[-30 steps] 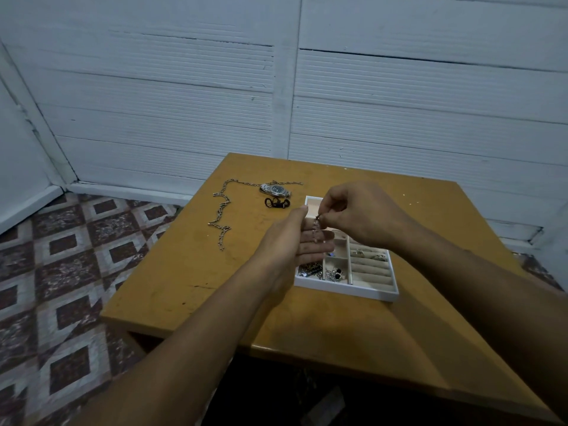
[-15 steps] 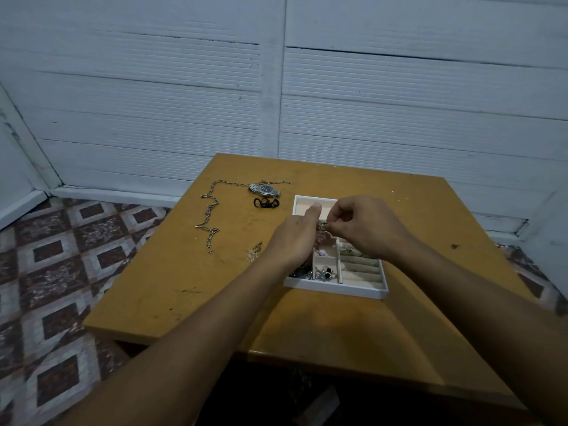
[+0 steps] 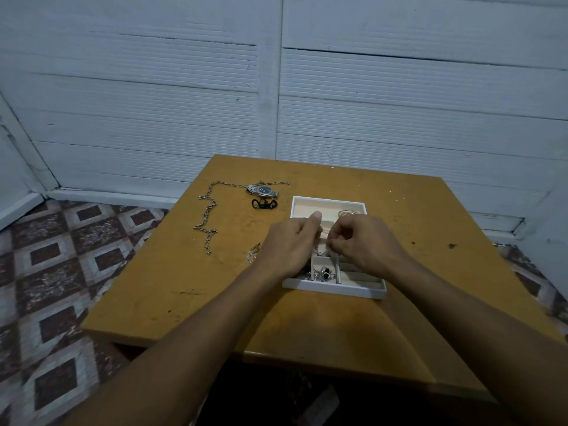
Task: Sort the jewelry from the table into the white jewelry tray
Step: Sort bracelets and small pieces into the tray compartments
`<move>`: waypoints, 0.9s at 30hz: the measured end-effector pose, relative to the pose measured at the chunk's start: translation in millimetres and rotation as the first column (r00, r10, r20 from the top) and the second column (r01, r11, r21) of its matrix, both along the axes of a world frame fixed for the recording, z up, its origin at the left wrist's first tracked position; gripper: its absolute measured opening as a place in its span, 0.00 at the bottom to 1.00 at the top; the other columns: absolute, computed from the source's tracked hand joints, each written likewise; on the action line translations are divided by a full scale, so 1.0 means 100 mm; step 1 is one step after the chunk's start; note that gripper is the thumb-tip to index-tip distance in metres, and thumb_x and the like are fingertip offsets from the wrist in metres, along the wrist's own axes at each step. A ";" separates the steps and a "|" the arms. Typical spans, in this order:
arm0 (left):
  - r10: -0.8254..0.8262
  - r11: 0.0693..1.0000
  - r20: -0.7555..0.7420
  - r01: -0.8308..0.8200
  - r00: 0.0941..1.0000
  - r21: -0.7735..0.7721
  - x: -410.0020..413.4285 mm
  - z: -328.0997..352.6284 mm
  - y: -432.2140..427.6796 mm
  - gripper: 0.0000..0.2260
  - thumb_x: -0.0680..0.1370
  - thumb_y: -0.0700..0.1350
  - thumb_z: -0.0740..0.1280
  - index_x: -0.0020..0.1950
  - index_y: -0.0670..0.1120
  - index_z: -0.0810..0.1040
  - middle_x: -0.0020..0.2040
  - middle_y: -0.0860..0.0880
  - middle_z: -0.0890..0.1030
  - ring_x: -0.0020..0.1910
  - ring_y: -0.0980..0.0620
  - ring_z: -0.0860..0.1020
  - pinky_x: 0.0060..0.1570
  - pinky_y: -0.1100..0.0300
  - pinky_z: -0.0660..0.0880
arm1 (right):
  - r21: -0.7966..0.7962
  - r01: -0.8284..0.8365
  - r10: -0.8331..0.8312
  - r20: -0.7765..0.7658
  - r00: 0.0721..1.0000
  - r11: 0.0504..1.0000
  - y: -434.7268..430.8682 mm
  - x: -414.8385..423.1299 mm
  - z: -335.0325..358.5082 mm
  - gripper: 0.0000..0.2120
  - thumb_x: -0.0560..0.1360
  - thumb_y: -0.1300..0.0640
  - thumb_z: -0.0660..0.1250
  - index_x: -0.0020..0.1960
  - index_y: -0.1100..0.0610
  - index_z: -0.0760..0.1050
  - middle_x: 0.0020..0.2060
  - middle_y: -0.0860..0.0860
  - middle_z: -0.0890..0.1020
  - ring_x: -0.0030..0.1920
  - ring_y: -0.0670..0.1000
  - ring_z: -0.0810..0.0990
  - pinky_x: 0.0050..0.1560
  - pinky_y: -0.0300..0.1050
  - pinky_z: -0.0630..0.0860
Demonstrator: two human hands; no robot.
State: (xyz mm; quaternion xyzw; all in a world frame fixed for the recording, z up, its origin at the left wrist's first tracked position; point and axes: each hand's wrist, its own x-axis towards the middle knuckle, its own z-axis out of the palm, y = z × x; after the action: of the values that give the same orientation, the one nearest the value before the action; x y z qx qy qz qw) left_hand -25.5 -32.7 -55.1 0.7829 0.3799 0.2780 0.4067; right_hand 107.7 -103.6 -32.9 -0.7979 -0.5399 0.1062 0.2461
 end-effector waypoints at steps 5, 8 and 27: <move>0.034 0.996 0.126 -0.024 0.991 -0.082 -0.20 -0.03 0.00 0.17 0.81 0.56 0.57 0.46 0.51 0.81 0.45 0.52 0.83 0.48 0.53 0.80 0.49 0.49 0.80 | -0.005 -0.006 0.006 -0.004 1.000 1.000 0.01 0.00 -0.03 0.08 0.71 0.54 0.71 0.34 0.46 0.77 0.32 0.40 0.79 0.41 0.47 0.78 0.57 0.60 0.74; 0.035 0.995 0.063 -0.041 0.997 0.090 -0.43 -0.05 -0.03 0.15 0.82 0.51 0.57 0.51 0.49 0.81 0.46 0.52 0.82 0.46 0.56 0.78 0.46 0.58 0.77 | -0.006 -0.035 0.035 -0.036 0.999 0.999 0.06 -0.08 -0.07 0.08 0.71 0.54 0.70 0.35 0.44 0.75 0.33 0.40 0.79 0.43 0.47 0.79 0.57 0.59 0.74; 0.294 0.926 -0.425 -0.144 0.856 0.349 -1.57 -0.45 0.11 0.23 0.80 0.58 0.57 0.74 0.52 0.65 0.76 0.52 0.63 0.75 0.52 0.57 0.72 0.51 0.54 | -0.128 -0.276 0.304 0.407 0.861 0.953 0.51 -0.89 -0.31 0.14 0.79 0.48 0.59 0.62 0.48 0.75 0.58 0.48 0.78 0.61 0.53 0.67 0.56 0.54 0.60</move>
State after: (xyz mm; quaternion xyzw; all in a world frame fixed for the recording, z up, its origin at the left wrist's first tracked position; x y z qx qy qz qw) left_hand -182.4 -21.8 -99.9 0.8308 0.5070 0.1802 0.1421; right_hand 18.3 -52.1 -64.0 -0.7191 -0.6902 -0.0155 0.0787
